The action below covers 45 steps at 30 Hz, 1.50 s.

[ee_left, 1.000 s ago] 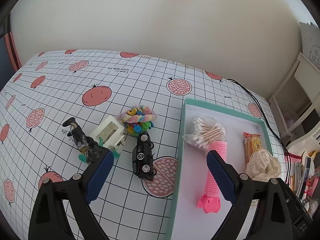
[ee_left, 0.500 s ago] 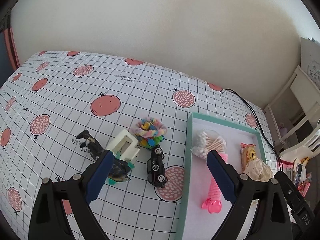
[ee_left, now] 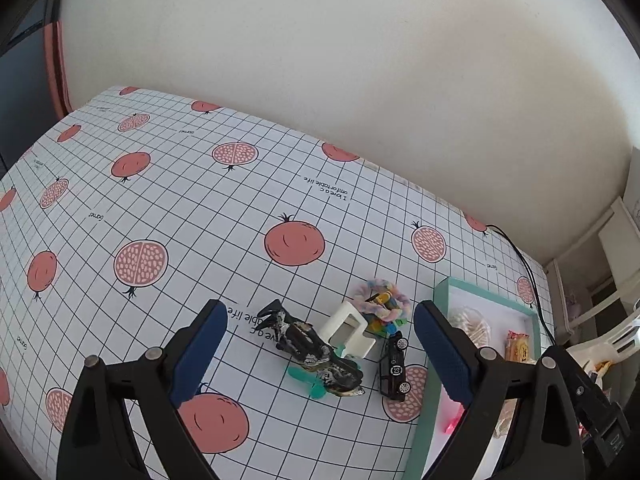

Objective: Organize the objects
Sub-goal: 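Move the left tool to the black figurine while the right tool approaches the black toy car, then grasp the black figurine with the left tool while the right tool grasps the black toy car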

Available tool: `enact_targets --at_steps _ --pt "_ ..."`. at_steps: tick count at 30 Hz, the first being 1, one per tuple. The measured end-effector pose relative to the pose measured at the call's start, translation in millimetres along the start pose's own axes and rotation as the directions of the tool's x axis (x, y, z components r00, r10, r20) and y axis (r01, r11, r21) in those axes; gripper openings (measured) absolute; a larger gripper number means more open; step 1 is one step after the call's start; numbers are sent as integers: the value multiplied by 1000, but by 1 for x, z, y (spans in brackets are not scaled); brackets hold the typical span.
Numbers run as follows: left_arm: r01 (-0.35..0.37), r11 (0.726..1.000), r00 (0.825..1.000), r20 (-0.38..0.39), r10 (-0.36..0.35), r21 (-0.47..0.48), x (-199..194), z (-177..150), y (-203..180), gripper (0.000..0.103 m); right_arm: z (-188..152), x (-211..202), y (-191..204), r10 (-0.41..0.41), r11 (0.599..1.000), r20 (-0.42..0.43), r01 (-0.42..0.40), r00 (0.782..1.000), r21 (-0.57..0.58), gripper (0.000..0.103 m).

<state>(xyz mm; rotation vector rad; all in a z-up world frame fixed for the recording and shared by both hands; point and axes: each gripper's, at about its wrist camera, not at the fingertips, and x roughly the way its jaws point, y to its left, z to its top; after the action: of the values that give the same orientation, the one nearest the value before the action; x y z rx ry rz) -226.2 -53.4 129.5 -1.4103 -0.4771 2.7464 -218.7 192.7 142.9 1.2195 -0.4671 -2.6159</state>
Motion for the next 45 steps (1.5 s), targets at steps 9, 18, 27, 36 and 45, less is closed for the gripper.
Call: enact_targets --at_steps 9,18,27,36,45 --pt "-78 995 995 -61 75 -55 22 1 19 95 -1 21 40 -59 983 -30 53 998 -175 98" --pt "-141 983 987 -92 131 -118 47 3 34 94 -2 55 38 -64 981 -97 45 993 -186 88" --pt "-126 980 983 -154 102 -151 67 -6 36 95 -20 85 30 -61 988 -190 32 980 -150 84" --pt "-109 981 981 -174 81 -160 70 -9 34 94 -33 100 45 -73 974 -235 18 969 -227 75" --pt "-99 986 979 -192 72 -136 77 -14 27 93 -42 112 48 -87 970 -267 21 960 -240 65"
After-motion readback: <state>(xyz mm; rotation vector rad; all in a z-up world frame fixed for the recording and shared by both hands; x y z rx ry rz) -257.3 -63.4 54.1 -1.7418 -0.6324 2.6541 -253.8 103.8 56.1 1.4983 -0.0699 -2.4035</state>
